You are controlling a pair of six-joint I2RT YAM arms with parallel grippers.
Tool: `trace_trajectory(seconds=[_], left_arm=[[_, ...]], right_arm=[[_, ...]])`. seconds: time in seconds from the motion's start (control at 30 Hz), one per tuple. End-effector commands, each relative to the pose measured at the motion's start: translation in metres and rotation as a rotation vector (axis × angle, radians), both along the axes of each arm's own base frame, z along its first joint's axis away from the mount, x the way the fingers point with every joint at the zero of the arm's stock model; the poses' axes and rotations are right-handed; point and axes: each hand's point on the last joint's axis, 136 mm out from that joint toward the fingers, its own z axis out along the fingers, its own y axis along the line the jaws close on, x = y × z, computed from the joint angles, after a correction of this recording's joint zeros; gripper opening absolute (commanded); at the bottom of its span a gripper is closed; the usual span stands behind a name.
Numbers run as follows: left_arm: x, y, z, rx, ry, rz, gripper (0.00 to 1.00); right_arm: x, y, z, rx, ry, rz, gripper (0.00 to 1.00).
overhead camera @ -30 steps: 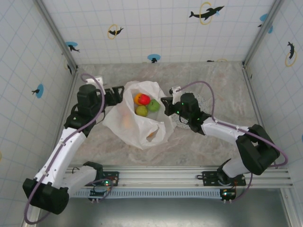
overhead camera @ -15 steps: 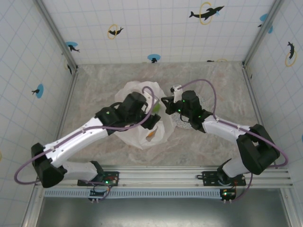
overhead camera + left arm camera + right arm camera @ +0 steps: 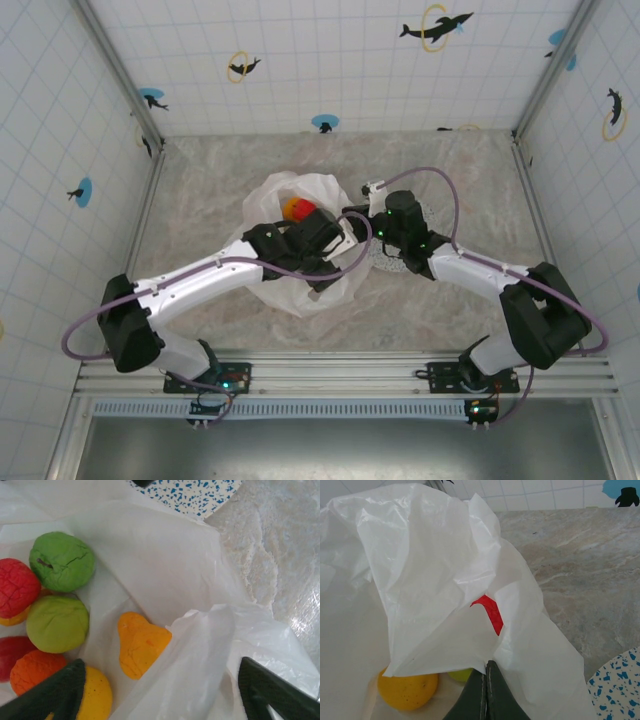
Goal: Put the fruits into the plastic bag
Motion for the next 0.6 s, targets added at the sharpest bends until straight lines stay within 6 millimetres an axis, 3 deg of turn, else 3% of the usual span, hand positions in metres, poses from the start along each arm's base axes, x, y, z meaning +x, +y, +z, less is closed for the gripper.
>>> trace_trajectory(seconds=[0.0, 0.13, 0.3, 0.57], left_arm=[[-0.005, -0.001, -0.008, 0.033, 0.015, -0.056, 0.65], [-0.010, -0.005, -0.012, -0.006, 0.041, -0.055, 0.42], [-0.014, -0.008, -0.002, -0.094, 0.030, -0.045, 0.30], [-0.006, 0.000, 0.019, -0.202, -0.052, 0.036, 0.01]], right_arm=[[0.008, 0.003, 0.015, 0.026, -0.020, -0.005, 0.00], [0.007, 0.003, 0.017, 0.033, -0.024, -0.001, 0.00], [0.008, 0.002, 0.019, 0.044, -0.026, -0.008, 0.00], [0.011, 0.004, 0.027, 0.088, -0.021, -0.024, 0.00]])
